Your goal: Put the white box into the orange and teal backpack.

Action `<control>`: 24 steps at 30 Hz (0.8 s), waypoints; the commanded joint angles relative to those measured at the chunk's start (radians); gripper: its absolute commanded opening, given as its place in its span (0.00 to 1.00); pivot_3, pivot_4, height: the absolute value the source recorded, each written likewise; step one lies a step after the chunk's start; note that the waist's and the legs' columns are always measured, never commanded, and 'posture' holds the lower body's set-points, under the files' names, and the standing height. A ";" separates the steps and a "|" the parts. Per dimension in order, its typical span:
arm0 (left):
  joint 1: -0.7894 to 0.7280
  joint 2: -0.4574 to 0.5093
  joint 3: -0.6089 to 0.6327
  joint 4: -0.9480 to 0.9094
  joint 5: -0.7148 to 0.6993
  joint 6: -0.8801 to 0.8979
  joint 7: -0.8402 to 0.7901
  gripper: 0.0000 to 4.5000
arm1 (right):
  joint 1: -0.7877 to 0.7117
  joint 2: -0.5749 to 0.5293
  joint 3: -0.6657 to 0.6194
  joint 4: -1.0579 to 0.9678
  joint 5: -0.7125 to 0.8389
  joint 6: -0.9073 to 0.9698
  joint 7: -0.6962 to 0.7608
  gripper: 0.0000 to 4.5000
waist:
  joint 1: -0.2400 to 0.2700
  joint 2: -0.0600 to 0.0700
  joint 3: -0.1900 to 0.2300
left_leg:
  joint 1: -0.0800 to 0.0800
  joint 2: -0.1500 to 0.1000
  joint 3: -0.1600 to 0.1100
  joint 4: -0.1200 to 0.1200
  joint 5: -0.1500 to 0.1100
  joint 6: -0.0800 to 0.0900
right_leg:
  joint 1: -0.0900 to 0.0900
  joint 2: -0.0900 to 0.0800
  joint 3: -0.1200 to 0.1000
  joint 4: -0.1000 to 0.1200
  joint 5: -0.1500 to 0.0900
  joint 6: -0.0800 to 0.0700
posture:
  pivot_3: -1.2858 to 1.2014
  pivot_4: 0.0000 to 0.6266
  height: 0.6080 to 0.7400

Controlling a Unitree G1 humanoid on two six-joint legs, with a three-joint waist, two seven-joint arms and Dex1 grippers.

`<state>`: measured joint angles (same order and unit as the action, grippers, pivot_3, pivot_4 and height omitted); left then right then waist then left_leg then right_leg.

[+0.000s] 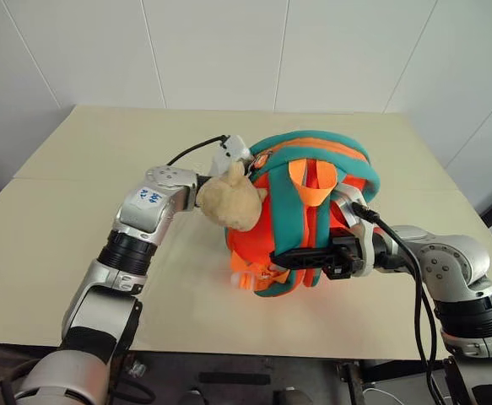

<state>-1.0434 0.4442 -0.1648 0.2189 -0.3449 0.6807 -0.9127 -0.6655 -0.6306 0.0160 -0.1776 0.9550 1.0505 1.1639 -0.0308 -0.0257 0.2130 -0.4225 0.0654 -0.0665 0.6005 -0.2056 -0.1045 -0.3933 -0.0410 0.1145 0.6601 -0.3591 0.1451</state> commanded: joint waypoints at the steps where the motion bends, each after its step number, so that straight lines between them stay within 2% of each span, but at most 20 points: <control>1: 0.019 0.084 0.058 -0.066 -0.020 -0.002 -0.056 0.82 | -0.004 -0.003 -0.013 -0.028 0.017 -0.006 0.006 0.01 | -0.002 0.000 0.000 | 0.000 0.000 0.000 0.000 0.000 0.000 | 0.000 0.000 0.000 0.000 0.000 0.000 | 0.52 0.24 1.00; 4: 0.051 0.160 0.079 -0.073 -0.028 -0.045 -0.122 1.00 | -0.006 -0.006 -0.011 -0.019 0.010 -0.011 0.010 0.01 | -0.008 0.000 0.000 | 0.000 0.000 0.000 -0.001 0.000 -0.001 | 0.000 0.000 0.000 0.000 0.000 0.000 | 0.52 0.24 1.00; 9: 0.100 0.265 0.144 -0.076 -0.069 -0.152 -0.260 1.00 | -0.009 -0.008 -0.006 -0.007 -0.004 -0.019 0.013 0.01 | -0.006 0.000 0.000 | 0.000 0.000 0.000 -0.001 0.000 -0.001 | 0.000 0.000 0.000 0.000 0.000 0.000 | 0.52 0.24 1.00; 13: 0.136 0.345 0.173 -0.038 -0.044 -0.227 -0.320 1.00 | -0.009 -0.010 -0.007 0.006 -0.018 -0.024 0.011 0.01 | -0.001 0.000 0.000 | 0.000 0.000 0.000 -0.001 0.000 0.000 | 0.000 0.000 0.000 0.000 0.000 0.000 | 0.52 0.24 1.00; 18: 0.176 0.375 0.227 -0.034 -0.078 -0.285 -0.360 1.00 | -0.009 -0.015 -0.007 0.012 -0.031 -0.028 0.014 0.01 | 0.002 0.000 0.000 | 0.000 0.000 0.000 -0.001 0.000 0.000 | 0.000 0.000 -0.001 0.000 0.000 -0.001 | 0.52 0.24 1.00; 24: 0.245 0.342 0.307 -0.130 -0.170 -0.261 -0.334 1.00 | -0.005 -0.021 -0.006 0.017 -0.040 -0.032 0.015 0.01 | 0.002 0.000 0.000 | 0.000 0.000 0.000 -0.001 0.000 0.000 | 0.000 0.000 -0.001 0.000 0.000 -0.001 | 0.52 0.24 1.00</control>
<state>-0.8011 0.7879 0.1024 0.1409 -0.4771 0.4184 -1.2599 -0.6661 -0.6379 0.0221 -0.1508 0.9099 1.0273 1.1673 -0.0291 -0.0256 0.2130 -0.4222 0.0657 -0.0665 0.5994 -0.2057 -0.1042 -0.3932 -0.0411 0.1140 0.6600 -0.3595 0.1444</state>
